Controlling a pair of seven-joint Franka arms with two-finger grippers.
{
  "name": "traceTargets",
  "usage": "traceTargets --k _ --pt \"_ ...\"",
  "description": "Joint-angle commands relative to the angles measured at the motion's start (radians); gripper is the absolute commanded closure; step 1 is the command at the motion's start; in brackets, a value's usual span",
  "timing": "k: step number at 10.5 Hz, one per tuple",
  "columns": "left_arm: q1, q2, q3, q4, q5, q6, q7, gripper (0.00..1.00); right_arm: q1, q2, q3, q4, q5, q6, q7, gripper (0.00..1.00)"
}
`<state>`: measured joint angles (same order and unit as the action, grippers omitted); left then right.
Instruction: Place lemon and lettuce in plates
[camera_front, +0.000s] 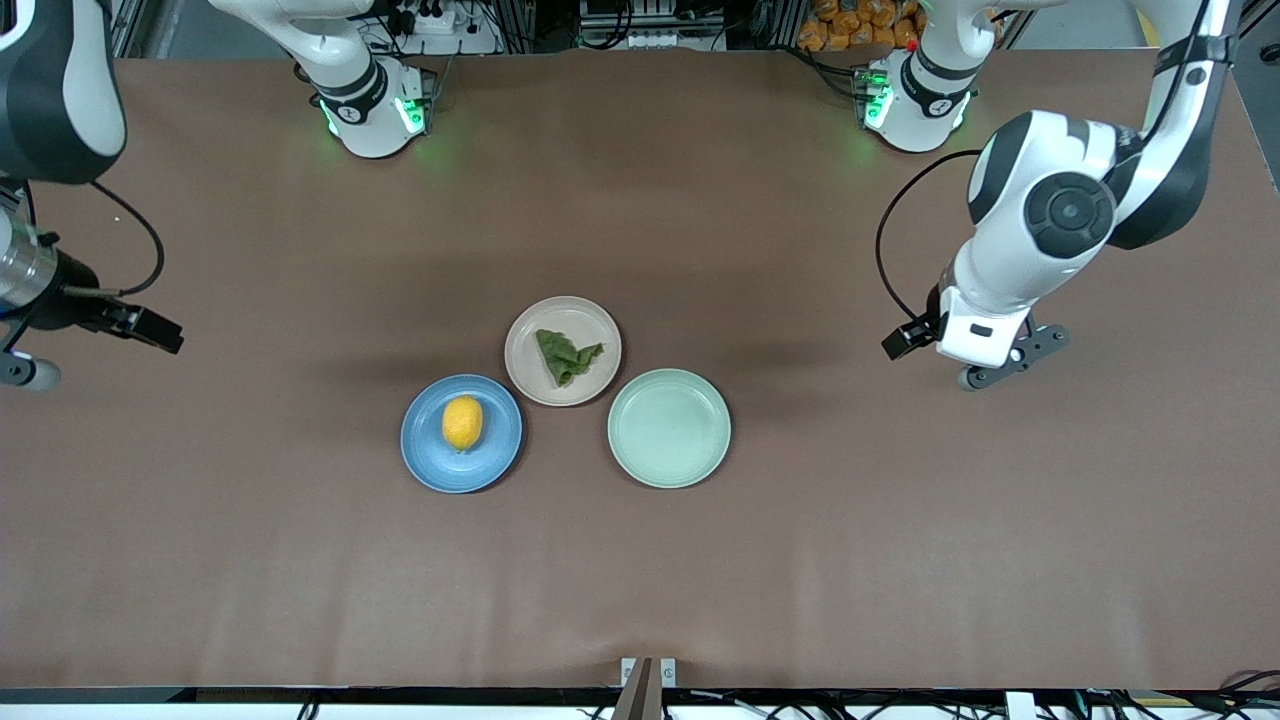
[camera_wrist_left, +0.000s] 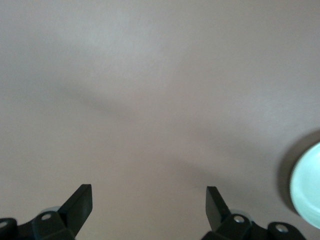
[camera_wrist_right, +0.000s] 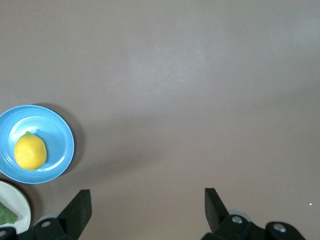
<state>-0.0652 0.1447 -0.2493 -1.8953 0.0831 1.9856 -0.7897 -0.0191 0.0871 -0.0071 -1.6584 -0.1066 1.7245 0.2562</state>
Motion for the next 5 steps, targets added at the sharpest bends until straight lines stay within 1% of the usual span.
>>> traceTargets --k 1,2,3,4,5 --pt "0.005 -0.007 0.005 0.067 -0.020 -0.027 0.087 0.00 0.005 -0.085 -0.005 -0.054 -0.001 0.024 -0.001 0.00" --pt "0.005 -0.007 0.008 0.103 -0.020 -0.027 0.117 0.00 0.008 -0.090 0.001 -0.049 -0.001 0.026 -0.002 0.00" --pt "0.007 -0.013 0.010 0.119 -0.020 -0.028 0.166 0.00 0.017 -0.090 0.006 -0.043 0.001 0.020 0.003 0.00" --pt "0.002 -0.031 0.010 0.120 -0.022 -0.036 0.206 0.00 0.018 -0.084 0.006 -0.034 0.001 0.015 0.003 0.00" --pt "-0.001 -0.040 0.012 0.128 -0.022 -0.042 0.231 0.00 0.018 -0.067 0.006 0.001 0.002 0.010 -0.005 0.00"
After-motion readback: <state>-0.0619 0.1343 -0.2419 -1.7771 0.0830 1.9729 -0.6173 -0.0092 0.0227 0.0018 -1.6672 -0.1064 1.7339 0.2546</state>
